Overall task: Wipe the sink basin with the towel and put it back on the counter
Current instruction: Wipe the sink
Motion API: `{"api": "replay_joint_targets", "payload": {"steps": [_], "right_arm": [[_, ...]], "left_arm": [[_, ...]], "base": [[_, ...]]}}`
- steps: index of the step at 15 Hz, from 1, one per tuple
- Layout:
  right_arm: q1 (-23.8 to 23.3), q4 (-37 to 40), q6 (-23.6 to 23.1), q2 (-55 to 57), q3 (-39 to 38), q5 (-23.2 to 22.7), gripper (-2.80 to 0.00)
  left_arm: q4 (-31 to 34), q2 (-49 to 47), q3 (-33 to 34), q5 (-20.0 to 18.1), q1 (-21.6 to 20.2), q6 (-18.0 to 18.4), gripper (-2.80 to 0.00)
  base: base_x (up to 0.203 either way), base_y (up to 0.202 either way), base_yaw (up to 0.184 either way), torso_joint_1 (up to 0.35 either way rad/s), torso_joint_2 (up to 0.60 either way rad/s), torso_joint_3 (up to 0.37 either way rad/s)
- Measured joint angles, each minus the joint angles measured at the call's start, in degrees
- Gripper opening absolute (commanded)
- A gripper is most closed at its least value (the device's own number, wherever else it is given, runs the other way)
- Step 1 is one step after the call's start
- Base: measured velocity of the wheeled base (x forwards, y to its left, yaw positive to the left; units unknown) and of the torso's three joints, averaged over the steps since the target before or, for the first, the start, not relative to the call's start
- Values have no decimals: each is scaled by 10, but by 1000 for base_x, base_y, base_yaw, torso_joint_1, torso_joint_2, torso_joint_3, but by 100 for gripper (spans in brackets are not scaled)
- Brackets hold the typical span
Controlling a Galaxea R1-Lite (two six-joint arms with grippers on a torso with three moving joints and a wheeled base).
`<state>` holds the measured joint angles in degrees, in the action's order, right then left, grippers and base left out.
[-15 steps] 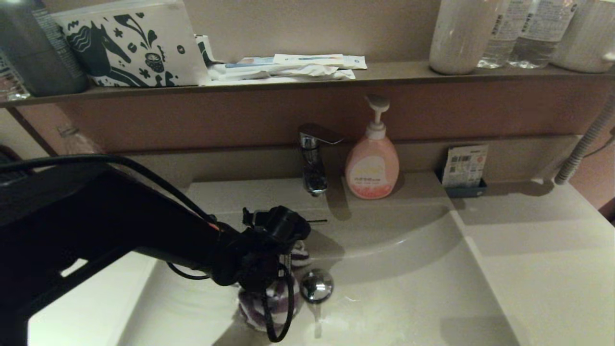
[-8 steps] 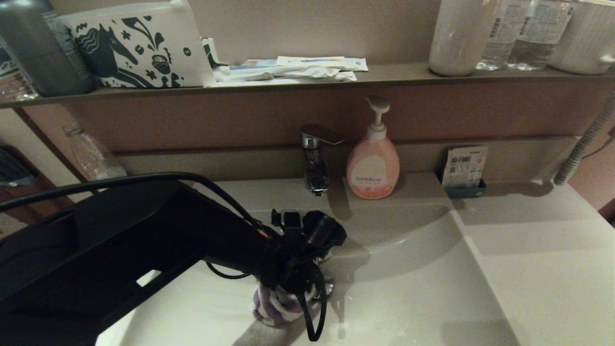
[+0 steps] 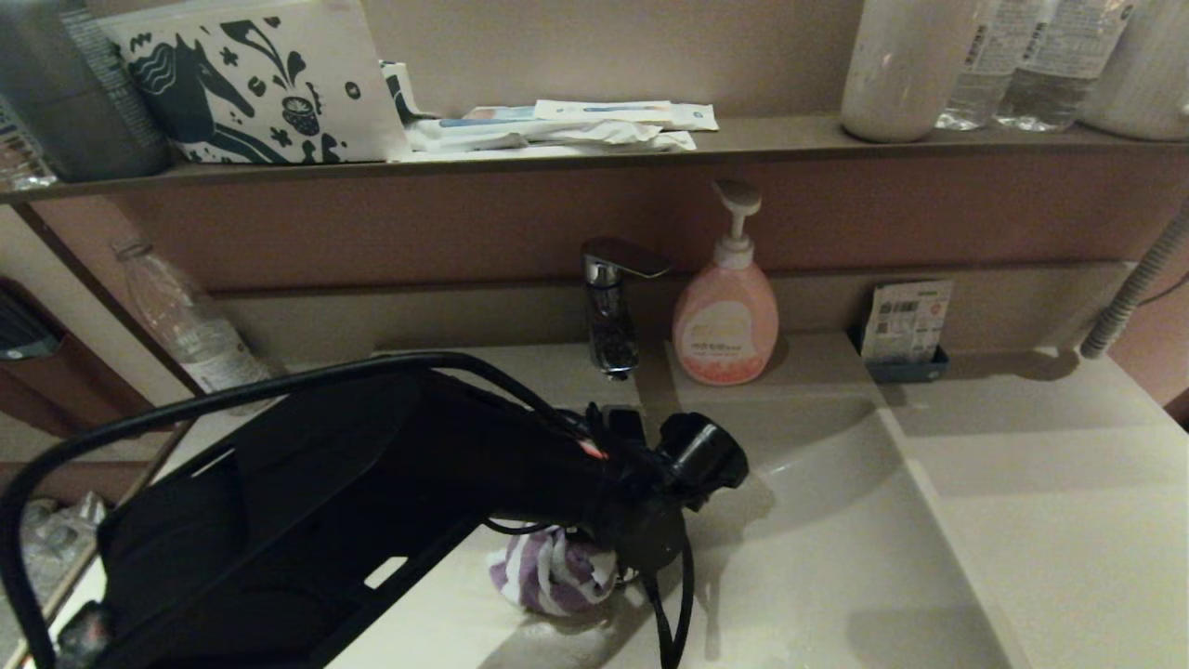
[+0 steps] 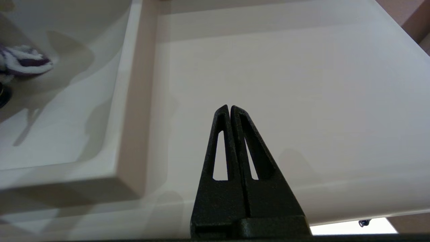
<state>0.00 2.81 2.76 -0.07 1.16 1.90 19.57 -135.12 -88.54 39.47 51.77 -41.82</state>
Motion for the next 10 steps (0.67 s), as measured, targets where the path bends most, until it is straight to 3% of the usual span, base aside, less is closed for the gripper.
{"api": "replay_joint_targets", "payload": {"steps": [4,10], "right_arm": [[0,0,0,0,0,0,-280],[0,0,0,0,0,0,-280]], "left_arm": [[25,-27,-61,-14,42,-5,-280],[81,-48,-116,-13,73,-13,-280]], "base": [[0,0,0,0,0,0],[0,0,0,0,0,0]]}}
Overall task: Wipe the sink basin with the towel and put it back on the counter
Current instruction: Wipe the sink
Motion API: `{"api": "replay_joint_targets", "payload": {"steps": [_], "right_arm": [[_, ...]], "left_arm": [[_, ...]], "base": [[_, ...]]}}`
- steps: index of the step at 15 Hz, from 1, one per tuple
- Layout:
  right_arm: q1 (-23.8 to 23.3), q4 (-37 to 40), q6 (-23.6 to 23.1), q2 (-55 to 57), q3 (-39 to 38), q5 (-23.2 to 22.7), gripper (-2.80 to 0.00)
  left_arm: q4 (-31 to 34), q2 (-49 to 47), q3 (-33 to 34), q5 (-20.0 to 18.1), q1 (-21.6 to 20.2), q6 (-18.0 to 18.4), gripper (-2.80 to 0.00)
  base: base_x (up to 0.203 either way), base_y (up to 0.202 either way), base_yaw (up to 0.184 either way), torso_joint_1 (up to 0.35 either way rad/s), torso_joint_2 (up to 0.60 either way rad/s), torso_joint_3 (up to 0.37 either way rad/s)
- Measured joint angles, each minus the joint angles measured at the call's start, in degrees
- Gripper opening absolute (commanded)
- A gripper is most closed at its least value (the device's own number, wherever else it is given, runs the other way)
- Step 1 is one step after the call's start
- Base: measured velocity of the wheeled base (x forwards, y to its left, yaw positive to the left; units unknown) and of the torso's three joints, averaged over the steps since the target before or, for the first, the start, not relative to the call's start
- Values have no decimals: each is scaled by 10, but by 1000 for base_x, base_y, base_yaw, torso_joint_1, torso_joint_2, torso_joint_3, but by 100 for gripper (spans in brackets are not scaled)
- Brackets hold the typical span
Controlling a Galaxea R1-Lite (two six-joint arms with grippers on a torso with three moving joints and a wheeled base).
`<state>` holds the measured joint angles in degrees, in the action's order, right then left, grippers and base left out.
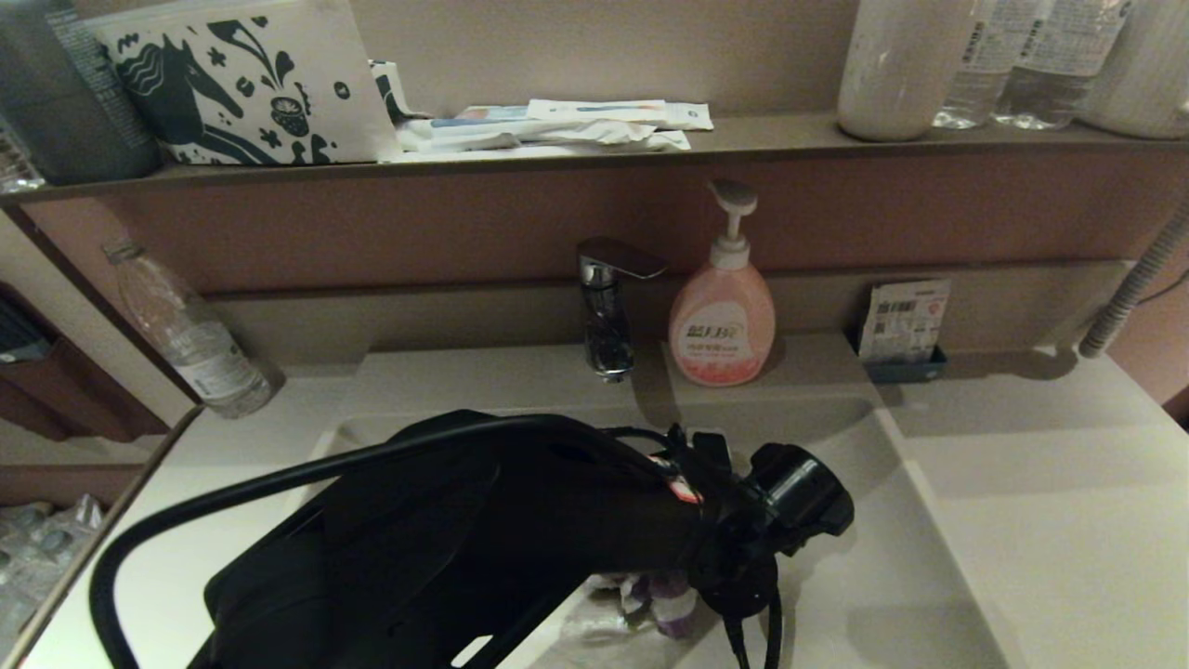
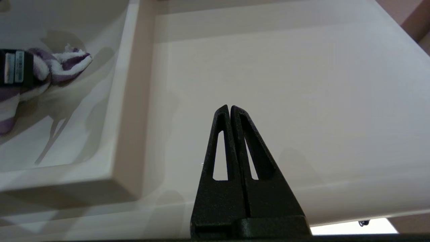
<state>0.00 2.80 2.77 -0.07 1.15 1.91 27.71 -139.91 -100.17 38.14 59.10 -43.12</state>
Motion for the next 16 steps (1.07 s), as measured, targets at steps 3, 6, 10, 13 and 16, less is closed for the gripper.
{"api": "replay_joint_targets", "payload": {"steps": [3,6,10,13,16], "right_arm": [[0,0,0,0,0,0,-280],[0,0,0,0,0,0,-280],[0,0,0,0,0,0,-280],[0,0,0,0,0,0,-280],[0,0,0,0,0,0,-280]], "left_arm": [[70,7,-12,-31,12,-35,-280],[183,18,-35,-78,18,-98,-280],[291,41,-24,-121,19,-163,-280],[295,66,28,-126,11,-182,-280],[266,104,111,-128,-20,-186,-280]], "base": [[0,0,0,0,0,0],[0,0,0,0,0,0],[0,0,0,0,0,0],[0,0,0,0,0,0],[0,0,0,0,0,0]]}}
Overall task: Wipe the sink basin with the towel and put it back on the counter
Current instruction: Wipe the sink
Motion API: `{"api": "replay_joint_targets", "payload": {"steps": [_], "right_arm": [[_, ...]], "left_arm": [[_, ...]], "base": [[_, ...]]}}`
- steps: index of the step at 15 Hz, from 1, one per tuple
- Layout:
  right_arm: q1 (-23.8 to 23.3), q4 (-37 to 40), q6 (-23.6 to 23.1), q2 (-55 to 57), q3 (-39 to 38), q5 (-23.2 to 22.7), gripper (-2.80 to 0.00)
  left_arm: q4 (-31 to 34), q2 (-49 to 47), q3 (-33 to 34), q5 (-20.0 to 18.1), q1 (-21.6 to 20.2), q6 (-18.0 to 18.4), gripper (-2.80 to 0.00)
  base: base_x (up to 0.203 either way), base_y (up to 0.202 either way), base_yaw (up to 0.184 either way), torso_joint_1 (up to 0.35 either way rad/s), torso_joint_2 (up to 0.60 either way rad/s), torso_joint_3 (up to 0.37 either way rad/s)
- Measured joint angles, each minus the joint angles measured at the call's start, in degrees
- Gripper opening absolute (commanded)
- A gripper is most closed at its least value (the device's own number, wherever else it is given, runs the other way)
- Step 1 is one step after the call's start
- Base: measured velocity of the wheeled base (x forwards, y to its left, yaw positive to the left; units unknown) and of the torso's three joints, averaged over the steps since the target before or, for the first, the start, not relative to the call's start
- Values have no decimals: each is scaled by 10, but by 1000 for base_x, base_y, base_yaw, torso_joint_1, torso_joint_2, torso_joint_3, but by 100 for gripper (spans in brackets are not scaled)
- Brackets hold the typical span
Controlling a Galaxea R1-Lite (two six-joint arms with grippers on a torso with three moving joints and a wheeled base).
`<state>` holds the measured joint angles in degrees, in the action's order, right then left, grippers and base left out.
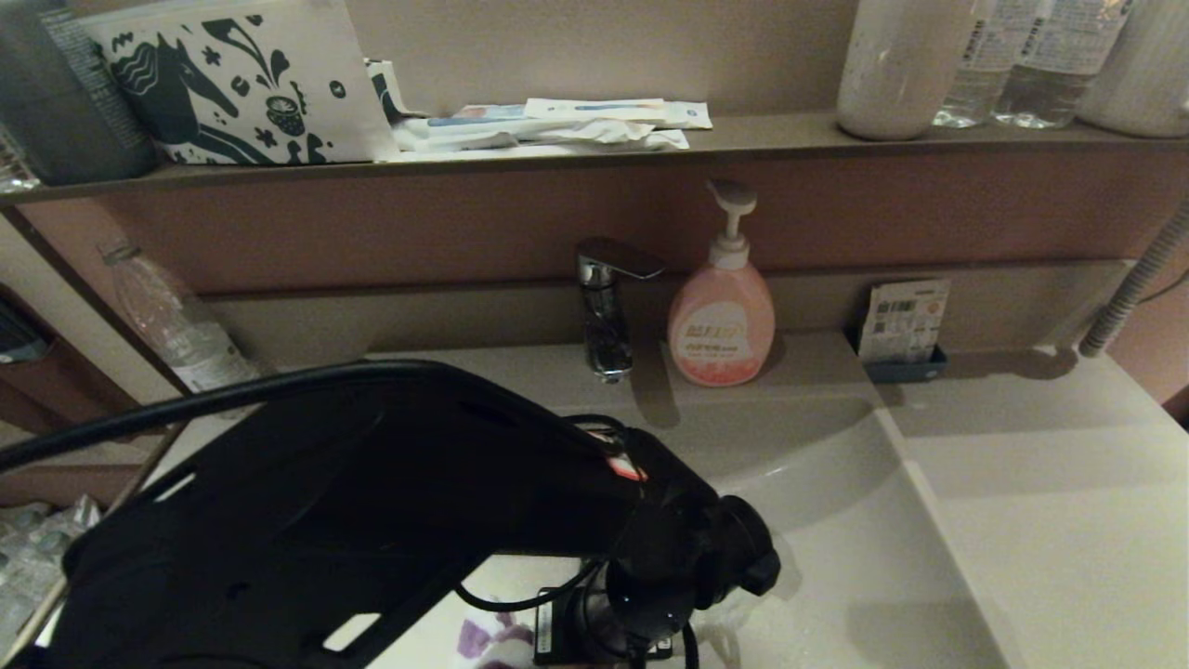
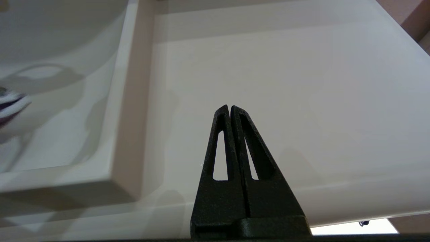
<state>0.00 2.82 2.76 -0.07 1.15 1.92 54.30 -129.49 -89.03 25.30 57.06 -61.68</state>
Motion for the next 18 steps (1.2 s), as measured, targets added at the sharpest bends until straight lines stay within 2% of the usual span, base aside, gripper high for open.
{"api": "replay_joint_targets", "payload": {"steps": [4,7,9,11,13,16,18], "right_arm": [[0,0,0,0,0,0,-280],[0,0,0,0,0,0,-280],[0,0,0,0,0,0,-280],[0,0,0,0,0,0,-280],[0,0,0,0,0,0,-280],[0,0,0,0,0,0,-280],[0,0,0,0,0,0,-280]], "left_arm": [[-83,61,142,-2,-54,11,-280],[-135,113,221,-2,-105,68,-280],[-138,138,243,3,-126,106,-280],[-144,161,254,7,-153,164,-280],[-189,179,257,17,-184,218,-280],[-286,186,256,58,-215,255,-280],[-307,179,252,104,-222,253,-280]], "base": [[0,0,0,0,0,0],[0,0,0,0,0,0],[0,0,0,0,0,0],[0,0,0,0,0,0],[0,0,0,0,0,0],[0,0,0,0,0,0],[0,0,0,0,0,0]]}}
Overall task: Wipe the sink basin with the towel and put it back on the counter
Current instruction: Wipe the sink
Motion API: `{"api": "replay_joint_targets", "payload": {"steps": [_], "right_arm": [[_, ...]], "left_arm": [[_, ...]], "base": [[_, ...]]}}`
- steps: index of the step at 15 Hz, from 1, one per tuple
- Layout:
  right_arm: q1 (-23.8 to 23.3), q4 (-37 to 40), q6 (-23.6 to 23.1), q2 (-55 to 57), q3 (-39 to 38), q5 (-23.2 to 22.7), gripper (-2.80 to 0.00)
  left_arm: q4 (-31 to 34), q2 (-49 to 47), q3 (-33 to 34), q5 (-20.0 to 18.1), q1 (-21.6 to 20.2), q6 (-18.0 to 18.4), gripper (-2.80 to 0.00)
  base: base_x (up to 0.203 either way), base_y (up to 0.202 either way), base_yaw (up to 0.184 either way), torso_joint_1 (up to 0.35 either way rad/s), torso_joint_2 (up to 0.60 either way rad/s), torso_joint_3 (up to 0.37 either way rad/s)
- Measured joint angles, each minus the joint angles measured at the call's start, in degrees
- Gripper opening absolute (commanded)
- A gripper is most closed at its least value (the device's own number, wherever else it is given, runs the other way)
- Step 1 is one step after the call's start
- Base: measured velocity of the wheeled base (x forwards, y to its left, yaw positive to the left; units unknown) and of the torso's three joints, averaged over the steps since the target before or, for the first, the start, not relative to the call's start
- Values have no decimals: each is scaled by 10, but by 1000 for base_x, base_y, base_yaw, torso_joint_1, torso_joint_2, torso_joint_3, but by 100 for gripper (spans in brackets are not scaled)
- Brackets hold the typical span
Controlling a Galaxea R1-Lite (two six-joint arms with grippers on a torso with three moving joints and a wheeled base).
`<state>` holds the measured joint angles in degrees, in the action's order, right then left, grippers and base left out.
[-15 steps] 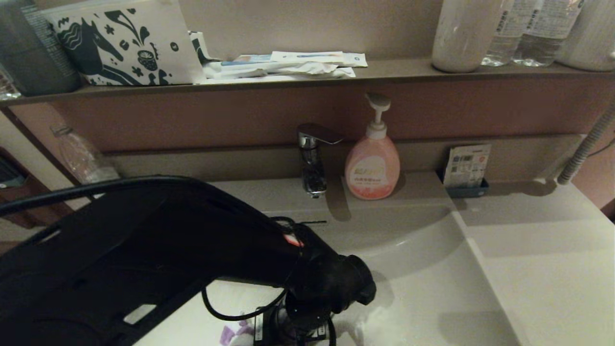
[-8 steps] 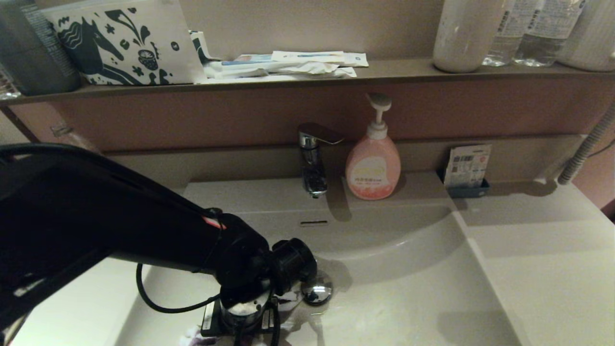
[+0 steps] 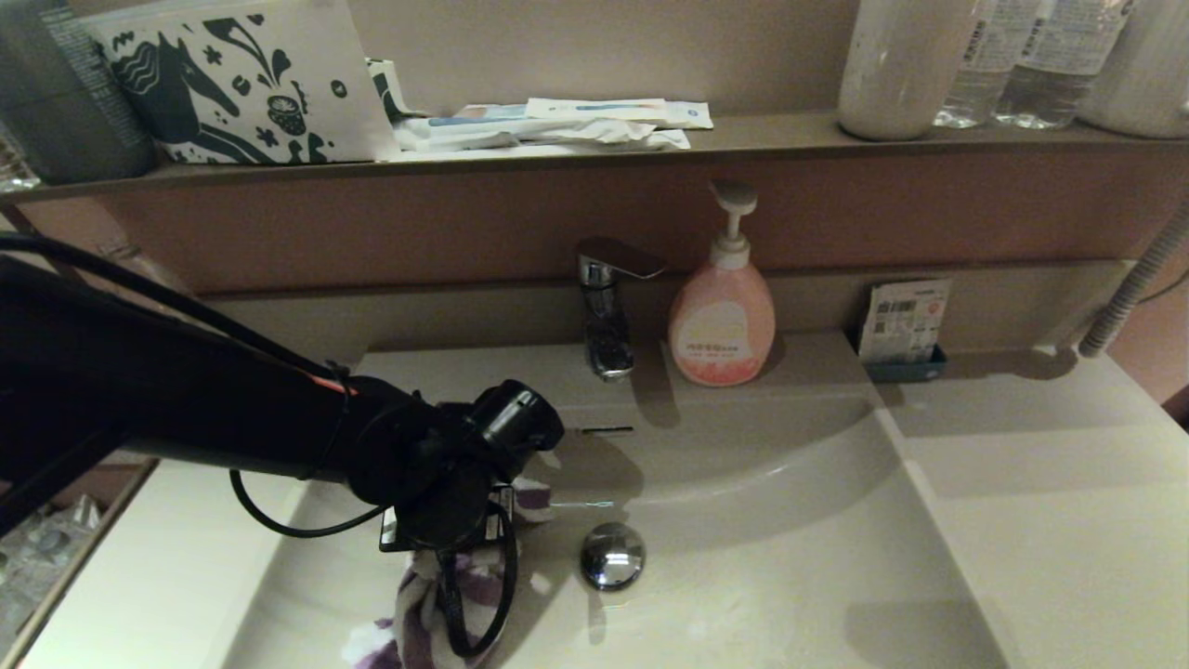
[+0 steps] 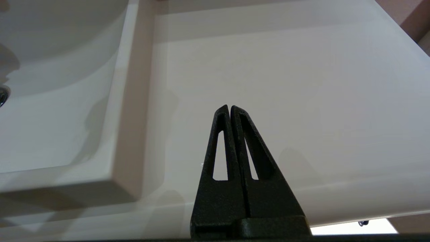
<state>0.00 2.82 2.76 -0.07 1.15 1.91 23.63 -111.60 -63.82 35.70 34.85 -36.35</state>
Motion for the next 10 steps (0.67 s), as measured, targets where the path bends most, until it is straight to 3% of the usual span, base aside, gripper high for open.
{"api": "replay_joint_targets", "payload": {"steps": [3,5,10], "right_arm": [[0,0,0,0,0,0,-280],[0,0,0,0,0,0,-280],[0,0,0,0,0,0,-280]], "left_arm": [[-27,-9,-18,15,-7,1,-280],[-33,-18,-27,4,7,-15,-280],[-30,-69,-79,-32,68,-125,-280]], "base": [[0,0,0,0,0,0],[0,0,0,0,0,0],[0,0,0,0,0,0]]}}
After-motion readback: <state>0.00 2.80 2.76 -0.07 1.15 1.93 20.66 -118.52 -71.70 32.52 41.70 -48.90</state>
